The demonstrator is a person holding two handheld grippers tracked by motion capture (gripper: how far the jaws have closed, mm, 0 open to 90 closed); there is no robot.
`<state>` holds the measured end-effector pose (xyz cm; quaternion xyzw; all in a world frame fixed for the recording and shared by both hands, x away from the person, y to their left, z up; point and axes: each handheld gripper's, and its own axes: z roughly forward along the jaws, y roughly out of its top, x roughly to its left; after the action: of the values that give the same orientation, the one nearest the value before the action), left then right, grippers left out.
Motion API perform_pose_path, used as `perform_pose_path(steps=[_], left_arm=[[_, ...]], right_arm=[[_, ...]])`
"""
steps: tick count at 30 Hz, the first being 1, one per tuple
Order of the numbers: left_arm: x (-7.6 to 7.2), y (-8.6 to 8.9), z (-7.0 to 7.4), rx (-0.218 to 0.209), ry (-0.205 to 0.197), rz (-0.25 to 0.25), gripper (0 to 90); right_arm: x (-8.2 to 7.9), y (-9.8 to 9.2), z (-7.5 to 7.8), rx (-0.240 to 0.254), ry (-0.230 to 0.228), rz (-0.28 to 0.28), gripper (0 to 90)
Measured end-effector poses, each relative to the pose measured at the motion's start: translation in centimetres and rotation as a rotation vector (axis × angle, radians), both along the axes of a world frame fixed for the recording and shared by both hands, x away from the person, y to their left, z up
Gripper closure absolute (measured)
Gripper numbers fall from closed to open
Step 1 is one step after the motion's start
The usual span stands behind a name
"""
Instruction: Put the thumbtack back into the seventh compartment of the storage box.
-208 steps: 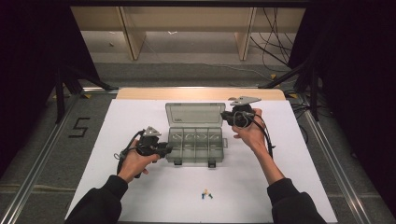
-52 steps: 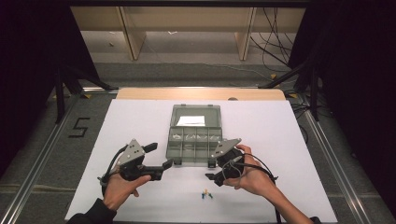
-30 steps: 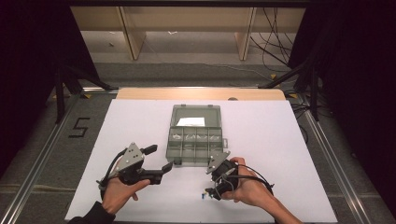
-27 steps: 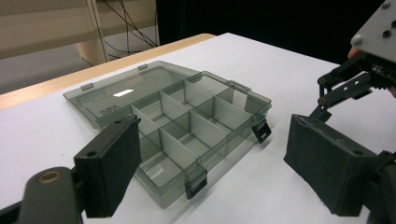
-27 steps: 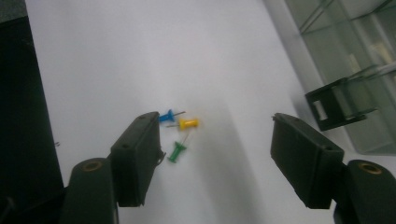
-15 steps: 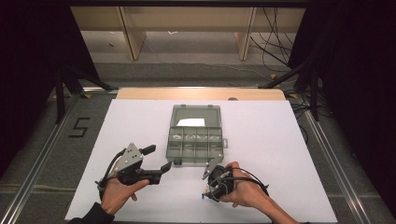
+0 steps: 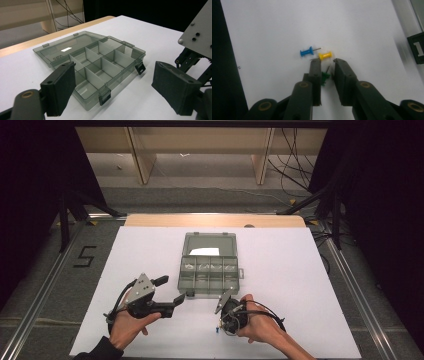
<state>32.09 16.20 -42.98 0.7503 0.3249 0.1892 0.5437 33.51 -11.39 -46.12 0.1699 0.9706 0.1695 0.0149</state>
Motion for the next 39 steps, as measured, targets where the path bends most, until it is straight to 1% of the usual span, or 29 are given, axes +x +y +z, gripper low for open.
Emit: perform_pose_path(steps=[1, 3, 4, 10, 11, 14, 19, 20, 21, 22, 25, 28, 30, 31, 33, 34, 36, 37, 38, 39], left_arm=[[0.0, 0.0, 0.0, 0.001, 0.000, -0.001, 18.1], [0.0, 0.0, 0.0, 0.001, -0.002, -0.001, 18.1], [0.0, 0.0, 0.0, 0.000, -0.002, -0.001, 18.1], [0.0, 0.0, 0.0, 0.000, -0.001, 0.001, 18.2], [0.0, 0.1, 0.0, 0.009, -0.009, -0.004, 18.2], [0.0, 0.1, 0.0, 0.008, -0.011, -0.003, 18.3], [0.1, 0.1, 0.0, 0.008, -0.011, -0.003, 18.4], [0.1, 0.1, 0.0, 0.007, -0.013, -0.005, 18.4], [0.1, 0.0, 0.0, 0.001, -0.007, -0.002, 18.4], [0.1, 0.0, 0.0, 0.001, -0.006, -0.001, 18.4], [0.2, -0.1, 0.0, 0.001, -0.010, 0.000, 18.5], [0.2, -0.1, 0.1, 0.006, -0.014, -0.005, 18.5], [0.2, -0.1, 0.1, -0.003, -0.018, -0.001, 18.5], [0.1, -0.2, 0.1, -0.012, -0.012, 0.006, 18.5], [0.1, -0.1, 0.1, -0.012, -0.014, 0.004, 18.5], [0.2, -0.1, 0.1, -0.008, -0.023, 0.000, 18.5], [0.2, -0.1, 0.1, -0.015, -0.023, 0.003, 18.5], [0.3, 0.0, 0.2, -0.008, -0.036, -0.009, 18.5], [0.2, -0.1, 0.2, -0.017, -0.028, 0.000, 18.5], [0.2, -0.1, 0.2, -0.017, -0.028, 0.000, 18.5]], right_arm=[[0.1, -0.1, 0.1, -0.009, 0.004, 0.000, 79.6], [0.2, -0.2, 0.0, 0.008, 0.003, -0.002, 82.5], [0.2, -0.2, -0.1, 0.010, 0.008, -0.008, 82.6], [0.2, -0.2, -0.1, 0.010, -0.007, 0.009, 83.3], [0.2, -0.2, 0.0, 0.010, -0.007, 0.010, 83.4], [0.2, -0.2, 0.0, 0.007, -0.007, 0.011, 83.4], [0.4, -0.7, 0.7, 0.028, -0.005, 0.019, 83.5], [0.3, -0.8, 0.9, 0.041, -0.010, 0.003, 83.5], [0.4, -0.9, 1.1, 0.045, -0.024, 0.009, 83.5], [0.5, -1.1, 1.6, 0.059, -0.035, -0.005, 83.5], [0.7, -1.5, 2.5, 0.083, -0.059, -0.014, 83.5], [1.0, -1.8, 3.1, 0.102, -0.072, -0.018, 83.5], [1.2, -1.8, 3.5, 0.110, -0.087, -0.018, 83.5], [1.4, -1.8, 3.6, 0.118, -0.093, -0.016, 83.5], [1.6, -1.9, 4.1, 0.124, -0.103, -0.022, 83.5], [1.9, -1.9, 4.4, 0.132, -0.117, -0.019, 83.5], [2.2, -1.9, 4.9, 0.143, -0.128, -0.026, 83.5], [2.5, -2.0, 5.2, 0.150, -0.138, -0.030, 83.5], [2.7, -2.0, 5.5, 0.158, -0.145, -0.028, 83.5], [3.0, -2.0, 5.7, 0.165, -0.155, -0.037, 83.5]])
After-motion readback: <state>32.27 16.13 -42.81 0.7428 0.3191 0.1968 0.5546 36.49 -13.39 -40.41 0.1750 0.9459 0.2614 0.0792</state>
